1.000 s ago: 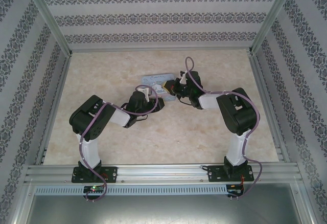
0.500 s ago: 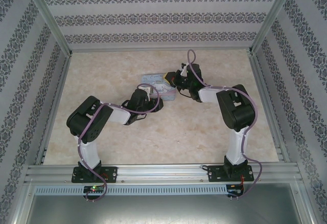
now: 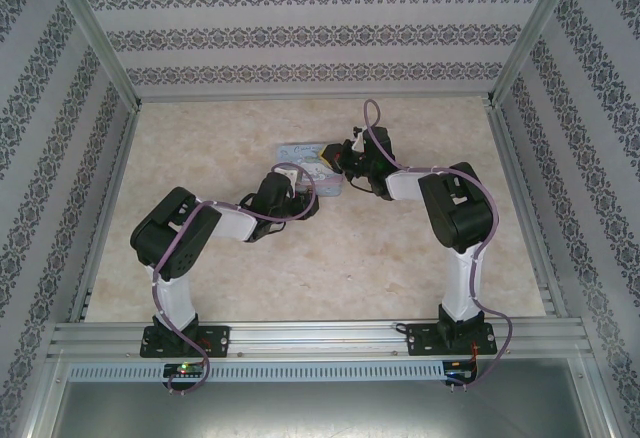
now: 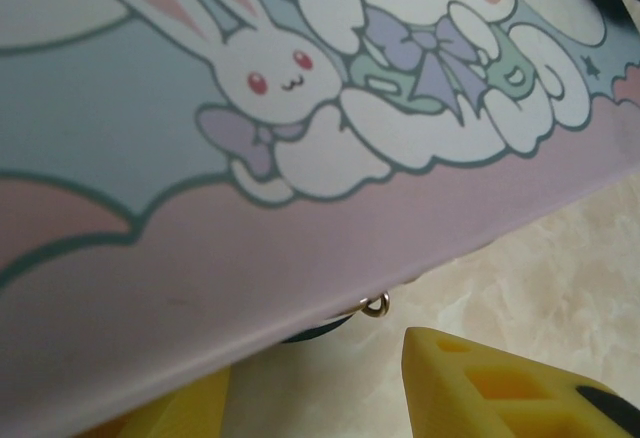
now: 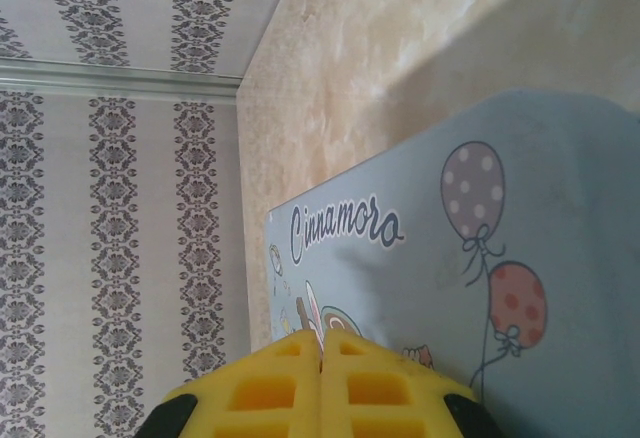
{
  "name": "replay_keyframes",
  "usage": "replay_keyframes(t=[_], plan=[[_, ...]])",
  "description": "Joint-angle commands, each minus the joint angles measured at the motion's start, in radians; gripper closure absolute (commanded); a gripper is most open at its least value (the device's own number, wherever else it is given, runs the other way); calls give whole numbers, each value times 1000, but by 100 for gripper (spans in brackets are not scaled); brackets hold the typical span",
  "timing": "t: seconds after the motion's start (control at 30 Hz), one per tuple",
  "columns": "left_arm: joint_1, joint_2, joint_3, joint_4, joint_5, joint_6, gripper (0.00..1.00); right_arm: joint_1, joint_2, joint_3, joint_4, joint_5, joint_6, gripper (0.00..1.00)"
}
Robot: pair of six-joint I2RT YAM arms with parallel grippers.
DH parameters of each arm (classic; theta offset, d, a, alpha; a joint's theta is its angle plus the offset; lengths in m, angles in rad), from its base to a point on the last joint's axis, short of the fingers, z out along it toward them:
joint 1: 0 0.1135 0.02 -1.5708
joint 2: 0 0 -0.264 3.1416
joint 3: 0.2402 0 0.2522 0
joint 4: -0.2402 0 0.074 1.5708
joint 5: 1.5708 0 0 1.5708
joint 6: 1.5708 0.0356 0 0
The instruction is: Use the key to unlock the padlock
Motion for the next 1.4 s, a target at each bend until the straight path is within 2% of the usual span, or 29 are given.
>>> replay_keyframes(t=[0.0,0.23,0.67,0.97,1.37], plan=[[-12,22,31,-34,-45,48,51,-3,28,-13,-10,2,-10,100],[-29,61,65,0,-1,26,50,-1,35,-18,-11,2,-13,100],[-29,82,16,217,117,-186,47,3,47,-22,-15,3,-15,100],[-29,99,12,270,118,-261,47,4,52,-22,-12,1,-14,100],[-30,179,-52,513,77,-503,46,9,61,-22,-8,5,-12,100]])
